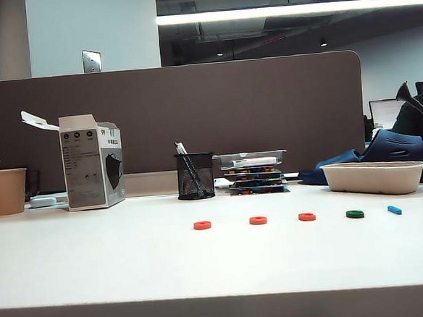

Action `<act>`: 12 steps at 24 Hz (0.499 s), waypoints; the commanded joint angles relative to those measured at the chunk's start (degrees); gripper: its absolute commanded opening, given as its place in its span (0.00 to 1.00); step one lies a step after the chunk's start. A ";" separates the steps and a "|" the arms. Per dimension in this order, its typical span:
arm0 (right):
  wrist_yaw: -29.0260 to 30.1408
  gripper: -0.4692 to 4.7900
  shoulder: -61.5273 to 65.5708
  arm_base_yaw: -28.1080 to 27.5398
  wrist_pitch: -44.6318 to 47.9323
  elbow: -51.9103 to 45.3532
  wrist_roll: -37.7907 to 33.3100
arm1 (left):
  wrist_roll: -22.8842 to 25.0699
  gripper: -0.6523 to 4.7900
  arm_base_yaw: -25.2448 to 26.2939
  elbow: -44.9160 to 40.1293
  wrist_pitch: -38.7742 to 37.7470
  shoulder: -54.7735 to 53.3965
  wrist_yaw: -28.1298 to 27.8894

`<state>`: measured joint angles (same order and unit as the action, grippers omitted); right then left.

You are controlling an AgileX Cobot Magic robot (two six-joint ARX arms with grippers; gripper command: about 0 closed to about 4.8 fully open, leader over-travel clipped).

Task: Select the appropriate letters from the row of letter magnets placed on the table to arrange into the word "cool".

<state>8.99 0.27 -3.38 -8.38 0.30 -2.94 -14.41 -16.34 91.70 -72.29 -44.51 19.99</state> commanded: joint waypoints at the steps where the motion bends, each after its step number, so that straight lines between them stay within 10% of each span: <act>1: -0.15 0.08 -0.35 0.02 0.92 -0.24 -0.04 | -7.15 0.11 -2.23 0.74 -2.01 -3.56 0.20; 12: -0.57 0.08 -0.35 0.02 0.52 -0.24 -0.04 | -13.55 0.11 -3.52 0.74 4.87 -10.05 -1.01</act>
<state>8.67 0.27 -3.38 -8.43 0.30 -2.94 -27.18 -18.98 92.23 -68.62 -54.08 19.33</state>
